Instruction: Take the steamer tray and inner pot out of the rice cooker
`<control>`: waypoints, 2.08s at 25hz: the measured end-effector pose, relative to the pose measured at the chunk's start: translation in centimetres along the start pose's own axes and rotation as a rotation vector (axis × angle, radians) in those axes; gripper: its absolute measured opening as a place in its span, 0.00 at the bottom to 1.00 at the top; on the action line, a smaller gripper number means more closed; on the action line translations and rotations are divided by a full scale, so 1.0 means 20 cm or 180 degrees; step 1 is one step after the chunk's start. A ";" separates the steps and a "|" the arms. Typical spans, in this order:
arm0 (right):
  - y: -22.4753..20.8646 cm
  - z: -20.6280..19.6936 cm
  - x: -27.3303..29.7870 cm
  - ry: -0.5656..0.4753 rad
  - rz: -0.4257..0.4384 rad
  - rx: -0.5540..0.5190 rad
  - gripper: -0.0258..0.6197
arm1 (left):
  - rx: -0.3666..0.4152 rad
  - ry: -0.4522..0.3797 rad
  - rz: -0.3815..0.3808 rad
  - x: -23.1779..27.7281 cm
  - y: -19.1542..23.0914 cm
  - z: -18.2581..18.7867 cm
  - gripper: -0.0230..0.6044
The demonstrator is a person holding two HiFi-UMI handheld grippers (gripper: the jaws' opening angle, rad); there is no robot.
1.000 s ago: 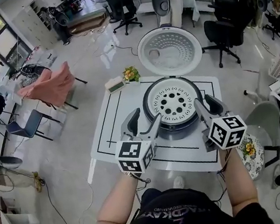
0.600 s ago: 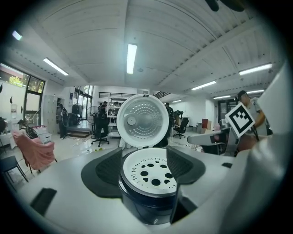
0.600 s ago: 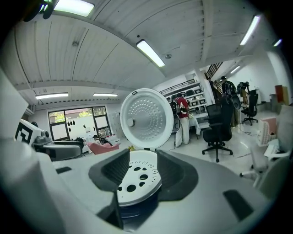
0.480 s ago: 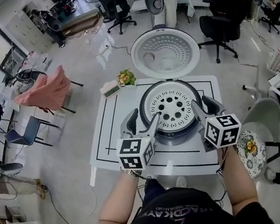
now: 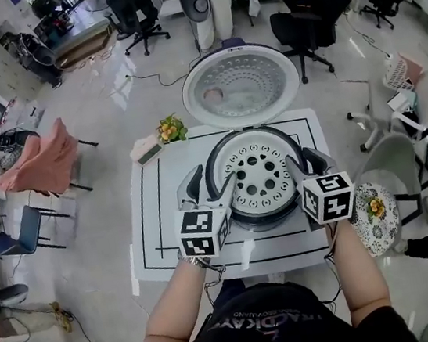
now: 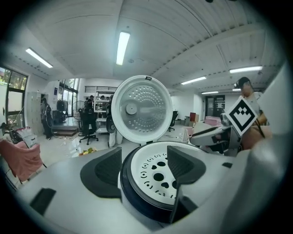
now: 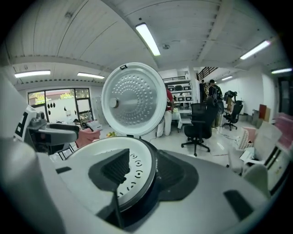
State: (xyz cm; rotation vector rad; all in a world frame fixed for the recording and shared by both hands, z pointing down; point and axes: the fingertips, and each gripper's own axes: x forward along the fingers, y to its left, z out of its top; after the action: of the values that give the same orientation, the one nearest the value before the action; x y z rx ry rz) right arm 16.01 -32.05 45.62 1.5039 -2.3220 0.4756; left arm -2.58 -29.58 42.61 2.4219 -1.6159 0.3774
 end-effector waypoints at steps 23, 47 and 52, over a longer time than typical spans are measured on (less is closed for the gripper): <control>-0.06 -0.22 0.07 0.0855 -0.1030 -0.0504 0.31 | 0.0167 0.0336 -0.0712 0.25 0.08 -0.16 0.53; -0.08 -0.09 0.01 0.0754 -0.1394 -0.0504 0.17 | 0.0122 0.0378 -0.0909 0.26 0.08 -0.16 0.53; -0.07 -0.04 0.01 0.0510 -0.1312 -0.0275 0.14 | 0.0124 0.0368 -0.0903 0.25 0.08 -0.16 0.53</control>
State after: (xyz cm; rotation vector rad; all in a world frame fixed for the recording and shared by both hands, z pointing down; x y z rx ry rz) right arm 17.27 -32.35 46.49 1.7693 -1.8224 0.3637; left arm -2.57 -33.62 47.21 2.5575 -1.2070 0.4913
